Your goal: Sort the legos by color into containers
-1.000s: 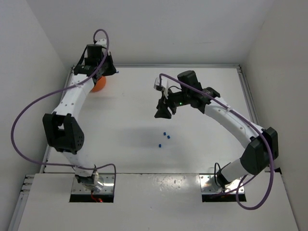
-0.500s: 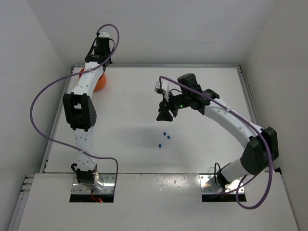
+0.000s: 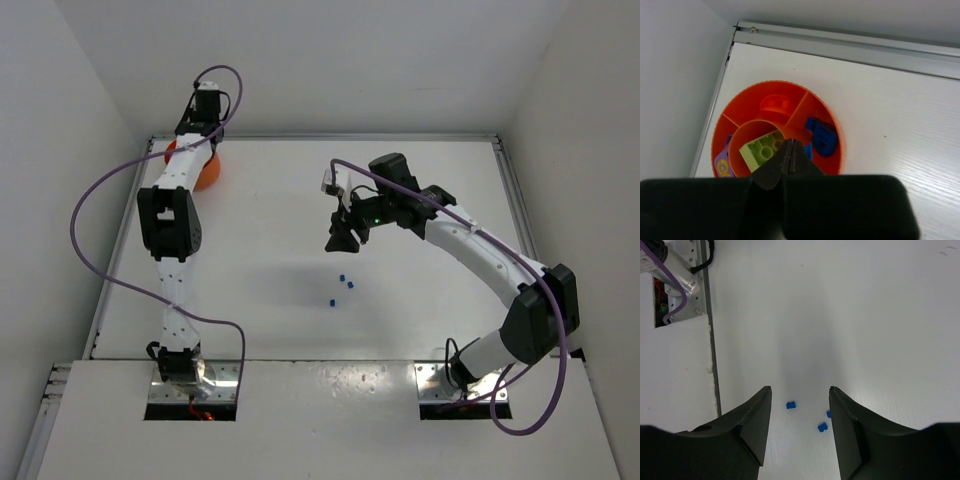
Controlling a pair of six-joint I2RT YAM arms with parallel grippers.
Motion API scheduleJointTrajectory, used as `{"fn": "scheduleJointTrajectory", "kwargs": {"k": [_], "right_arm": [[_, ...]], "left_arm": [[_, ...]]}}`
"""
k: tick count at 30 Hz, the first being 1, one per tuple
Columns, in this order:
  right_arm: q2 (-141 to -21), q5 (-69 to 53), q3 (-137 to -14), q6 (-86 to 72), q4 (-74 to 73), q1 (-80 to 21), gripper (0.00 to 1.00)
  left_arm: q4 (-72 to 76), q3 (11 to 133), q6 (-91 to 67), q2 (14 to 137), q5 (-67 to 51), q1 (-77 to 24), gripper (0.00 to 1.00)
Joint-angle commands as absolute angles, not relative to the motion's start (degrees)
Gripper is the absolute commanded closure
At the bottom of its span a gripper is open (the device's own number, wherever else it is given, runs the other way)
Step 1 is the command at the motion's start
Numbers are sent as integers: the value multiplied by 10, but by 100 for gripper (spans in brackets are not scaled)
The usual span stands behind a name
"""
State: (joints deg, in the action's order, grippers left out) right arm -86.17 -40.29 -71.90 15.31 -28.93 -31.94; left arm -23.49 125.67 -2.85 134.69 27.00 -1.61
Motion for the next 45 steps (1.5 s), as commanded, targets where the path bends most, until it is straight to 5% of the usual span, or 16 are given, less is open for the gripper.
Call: {"fn": "scheduleJointTrajectory", "kwargs": {"k": [1, 15, 25, 33, 40, 45], "right_arm": [[-849, -409, -726, 163, -285, -316, 50], [-860, -409, -731, 163, -290, -316, 50], [-860, -398, -721, 163, -279, -316, 48], [-841, -384, -642, 166, -265, -316, 61], [-821, -390, -546, 251, -299, -345, 44], [-821, -377, -523, 281, -286, -394, 43]], "left_arm": [[-211, 1297, -20, 1360, 277, -1, 100], [-211, 1303, -10, 1386, 252, -1, 96], [-211, 1310, -15, 1380, 242, -1, 56], [-204, 1310, -79, 1217, 86, 4, 56], [-231, 1006, -105, 929, -91, -36, 45], [-231, 834, -146, 786, -156, -24, 36]]}}
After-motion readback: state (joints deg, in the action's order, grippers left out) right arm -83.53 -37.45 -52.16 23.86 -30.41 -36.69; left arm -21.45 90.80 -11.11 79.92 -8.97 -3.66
